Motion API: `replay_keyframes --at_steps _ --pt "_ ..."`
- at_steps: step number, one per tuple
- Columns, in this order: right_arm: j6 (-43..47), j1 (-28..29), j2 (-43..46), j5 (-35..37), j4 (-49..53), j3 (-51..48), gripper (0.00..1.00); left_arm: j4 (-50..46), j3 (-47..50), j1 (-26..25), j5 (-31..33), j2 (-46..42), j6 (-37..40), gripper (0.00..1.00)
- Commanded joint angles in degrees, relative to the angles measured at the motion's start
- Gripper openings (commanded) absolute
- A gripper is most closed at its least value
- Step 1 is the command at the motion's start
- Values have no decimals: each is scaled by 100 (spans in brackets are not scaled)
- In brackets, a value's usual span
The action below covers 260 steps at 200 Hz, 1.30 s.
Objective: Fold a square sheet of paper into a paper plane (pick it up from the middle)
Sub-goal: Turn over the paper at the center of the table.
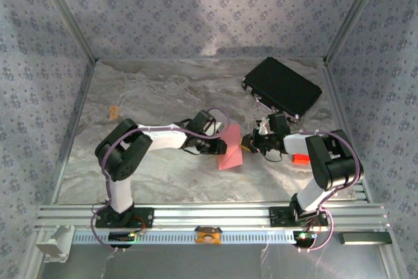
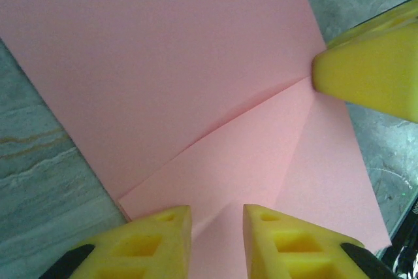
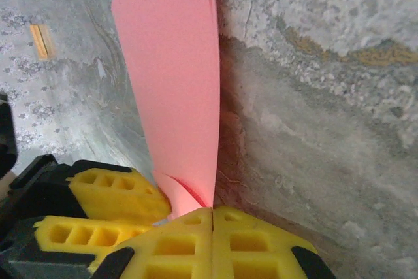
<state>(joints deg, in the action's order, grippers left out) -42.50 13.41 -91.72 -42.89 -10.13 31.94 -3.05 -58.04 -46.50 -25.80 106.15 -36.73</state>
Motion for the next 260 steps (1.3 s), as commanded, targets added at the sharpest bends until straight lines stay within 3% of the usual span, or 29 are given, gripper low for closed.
replay_keyframes --at_steps 1,30,56,140,186,217,242,260 --pt "173 -32 249 -24 71 -50 5 -70 98 -21 202 -490 26 28" --pt "352 -23 615 154 448 5 3 -117 268 -17 569 -981 70 30" --pt "868 117 1143 774 1398 294 3 -233 410 7 1086 -1441 47 30" --pt "1849 1314 2475 4906 4417 1735 3 -738 1108 110 3065 -3115 -135 37" --pt "1663 2157 2035 7200 5681 2525 2 -671 1629 215 3725 -3981 -315 66" --pt "1384 2767 1438 8257 6058 2900 1 -908 1734 290 3919 -4260 -296 76" --pt "1186 3111 685 8587 6349 3271 0 -1116 1753 309 4128 -4393 -400 85" --pt "1079 3355 166 8549 6425 3535 0 -1285 1759 341 4332 -4524 -564 98"
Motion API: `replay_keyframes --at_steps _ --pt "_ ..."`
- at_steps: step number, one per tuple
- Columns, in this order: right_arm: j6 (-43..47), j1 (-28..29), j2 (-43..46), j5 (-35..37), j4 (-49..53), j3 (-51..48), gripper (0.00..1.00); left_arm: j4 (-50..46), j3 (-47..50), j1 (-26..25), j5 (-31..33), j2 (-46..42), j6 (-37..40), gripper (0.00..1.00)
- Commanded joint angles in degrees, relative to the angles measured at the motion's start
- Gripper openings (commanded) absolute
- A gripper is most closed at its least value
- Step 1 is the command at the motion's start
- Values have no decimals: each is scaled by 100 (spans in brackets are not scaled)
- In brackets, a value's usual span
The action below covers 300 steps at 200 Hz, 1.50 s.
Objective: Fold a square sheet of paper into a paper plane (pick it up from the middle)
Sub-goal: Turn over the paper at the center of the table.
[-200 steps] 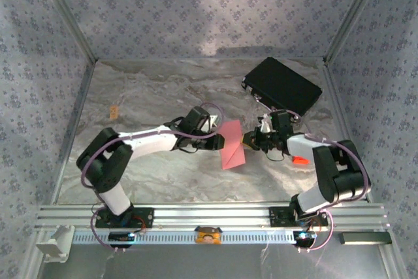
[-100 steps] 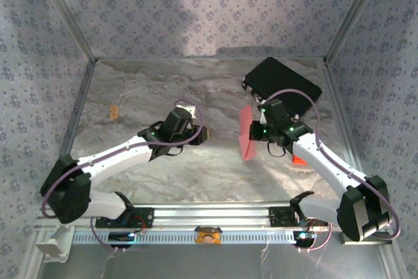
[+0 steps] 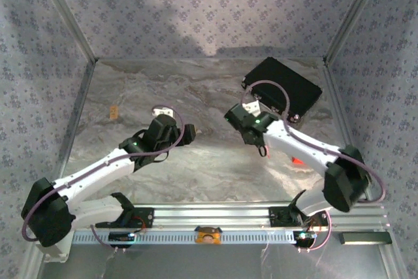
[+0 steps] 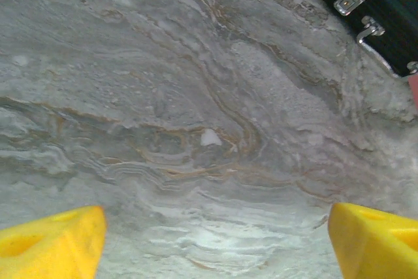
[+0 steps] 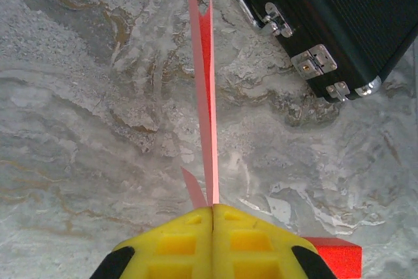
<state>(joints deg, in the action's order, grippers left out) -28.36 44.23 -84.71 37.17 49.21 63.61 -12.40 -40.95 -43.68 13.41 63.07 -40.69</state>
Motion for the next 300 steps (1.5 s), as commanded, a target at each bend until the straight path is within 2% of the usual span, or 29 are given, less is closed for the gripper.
replay_keyframes --at_steps 1,26,48,76,110,137,144,159,178,196,214,228,236,263,281,300 --pt "-336 285 -550 527 487 383 0 -363 47 60 422 -216 -177 99" --pt "-303 528 -1122 -33 267 744 0 -514 91 79 587 -453 -253 100" --pt "-214 600 -1417 -1041 -229 862 0 -591 198 144 680 -713 -293 100" --pt "-240 526 -1600 -2554 -1058 776 3 -497 415 361 369 -1009 -262 100" --pt "-119 435 -1698 -3635 -1449 825 10 -340 607 627 -60 -1214 -304 100" --pt "-45 226 -1345 -4583 -2280 522 24 29 672 710 -644 -1146 -91 100" --pt "-90 131 -1171 -4914 -2537 191 28 103 667 712 -734 -1087 -87 100" --pt "-255 -175 -756 -5413 -3033 -263 38 292 639 720 -1044 -914 -25 100" --pt "-389 -637 -233 -5966 -3582 -864 44 336 477 725 -1380 -539 24 99" --pt "-441 -1185 81 -6261 -3736 -1342 42 387 265 728 -1770 -101 78 95" --pt "-463 -1696 233 -6772 -3984 -1786 34 537 101 724 -2161 346 43 88" --pt "-605 -2038 223 -7083 -4265 -2063 32 675 -17 714 -2446 723 -22 74" --pt "-707 -2207 176 -7298 -4455 -2234 28 749 -76 716 -2621 931 -75 70" --pt "-829 -2393 -80 -7627 -4741 -2442 19 864 -352 644 -3069 1606 -170 61" --pt "-828 -2377 -323 -7709 -4756 -2408 10 854 -545 534 -3148 1952 -250 60" --pt "-862 -2373 -537 -7727 -4850 -2437 8 801 -752 444 -3192 2263 -299 59"
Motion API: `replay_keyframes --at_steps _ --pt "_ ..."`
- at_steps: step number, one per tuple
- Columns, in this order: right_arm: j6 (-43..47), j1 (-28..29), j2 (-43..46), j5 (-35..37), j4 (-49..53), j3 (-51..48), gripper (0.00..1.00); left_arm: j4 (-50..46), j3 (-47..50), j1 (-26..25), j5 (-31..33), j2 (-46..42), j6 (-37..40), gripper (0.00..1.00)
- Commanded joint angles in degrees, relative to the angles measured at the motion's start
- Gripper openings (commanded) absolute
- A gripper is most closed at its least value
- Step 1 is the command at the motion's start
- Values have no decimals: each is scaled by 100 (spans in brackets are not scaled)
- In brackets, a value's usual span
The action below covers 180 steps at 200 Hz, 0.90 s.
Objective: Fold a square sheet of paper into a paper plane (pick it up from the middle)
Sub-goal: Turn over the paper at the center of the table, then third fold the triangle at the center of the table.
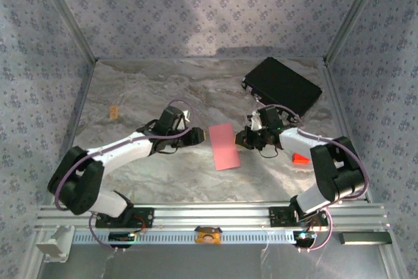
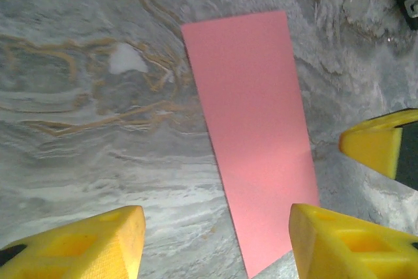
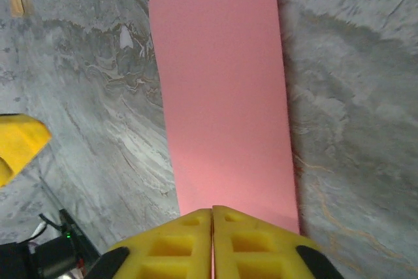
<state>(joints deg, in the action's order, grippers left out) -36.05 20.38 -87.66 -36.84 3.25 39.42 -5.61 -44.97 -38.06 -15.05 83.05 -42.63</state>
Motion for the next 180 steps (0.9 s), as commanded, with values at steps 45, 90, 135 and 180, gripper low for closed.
replay_keyframes --at_steps 45,90,135,180 --pt "-65 3 -681 -372 -325 -109 6 198 -502 -239 -399 625 -260 58" --pt "-384 -30 -973 -239 -562 -391 5 489 -495 -237 -569 906 -458 58" --pt "-850 -6 -908 -161 -898 -690 4 858 -537 -250 -906 1347 -770 56" --pt "-971 19 -966 -116 -974 -712 4 989 -547 -279 -1029 1604 -974 52"
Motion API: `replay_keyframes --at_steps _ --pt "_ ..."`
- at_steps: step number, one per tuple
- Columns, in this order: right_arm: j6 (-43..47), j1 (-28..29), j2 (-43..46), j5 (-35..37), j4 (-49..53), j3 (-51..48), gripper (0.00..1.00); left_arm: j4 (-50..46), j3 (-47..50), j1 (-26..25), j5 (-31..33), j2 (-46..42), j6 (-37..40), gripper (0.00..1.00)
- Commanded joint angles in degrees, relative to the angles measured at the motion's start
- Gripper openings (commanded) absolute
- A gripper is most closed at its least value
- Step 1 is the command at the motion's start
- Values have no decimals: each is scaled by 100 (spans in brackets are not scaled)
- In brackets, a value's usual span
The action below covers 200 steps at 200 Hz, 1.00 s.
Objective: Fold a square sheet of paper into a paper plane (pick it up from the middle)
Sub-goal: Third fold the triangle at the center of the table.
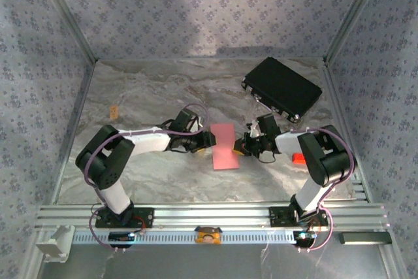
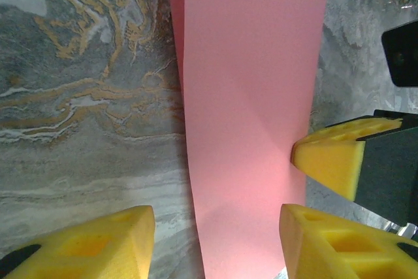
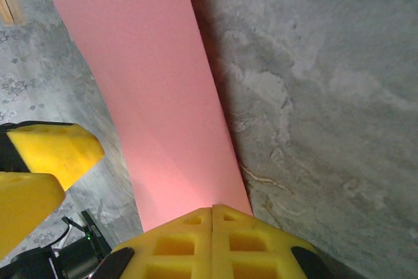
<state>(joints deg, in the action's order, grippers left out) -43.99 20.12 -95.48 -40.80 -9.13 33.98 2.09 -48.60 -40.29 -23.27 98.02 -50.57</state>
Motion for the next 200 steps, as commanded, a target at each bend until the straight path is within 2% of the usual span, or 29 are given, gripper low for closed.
replay_keyframes --at_steps 1,70,200 --pt "-179 45 -187 281 271 -166 4 221 -189 -57 -215 114 -185 51" --pt "-120 44 -126 412 420 -160 4 180 -285 -83 -295 405 -366 41" --pt "-76 10 -142 449 490 -155 4 248 -225 -136 -284 537 -621 35"
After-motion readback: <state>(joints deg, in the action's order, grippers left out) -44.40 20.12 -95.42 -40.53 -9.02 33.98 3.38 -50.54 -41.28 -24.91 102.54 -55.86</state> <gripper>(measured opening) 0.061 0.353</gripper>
